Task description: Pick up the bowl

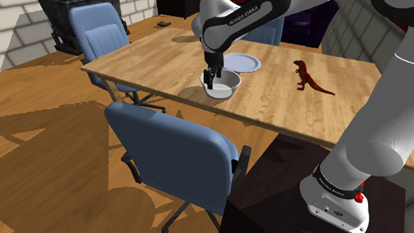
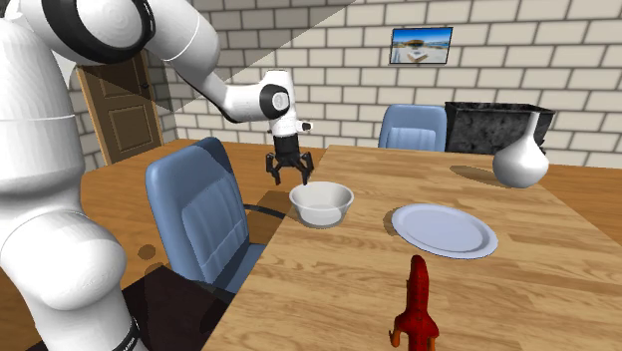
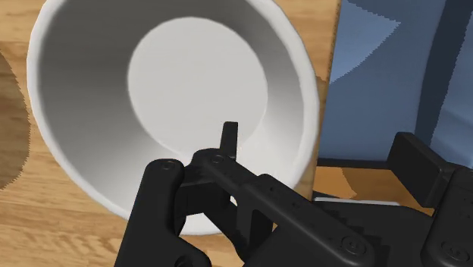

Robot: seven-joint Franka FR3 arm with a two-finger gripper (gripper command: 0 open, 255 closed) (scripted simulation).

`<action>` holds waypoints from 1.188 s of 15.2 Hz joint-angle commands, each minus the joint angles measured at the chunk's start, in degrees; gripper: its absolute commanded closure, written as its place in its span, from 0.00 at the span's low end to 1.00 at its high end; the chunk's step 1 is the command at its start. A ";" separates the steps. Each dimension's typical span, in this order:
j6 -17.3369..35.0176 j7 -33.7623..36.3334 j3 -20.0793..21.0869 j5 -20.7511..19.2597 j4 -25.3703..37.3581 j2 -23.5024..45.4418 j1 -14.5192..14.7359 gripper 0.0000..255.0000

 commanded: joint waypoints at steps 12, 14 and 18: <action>2.85 0.38 -0.06 -0.25 -1.42 1.41 -0.04 1.00; 2.76 0.41 -0.04 -0.25 -1.40 1.34 -0.02 1.00; -0.09 0.00 0.01 0.00 -0.01 -0.14 0.01 1.00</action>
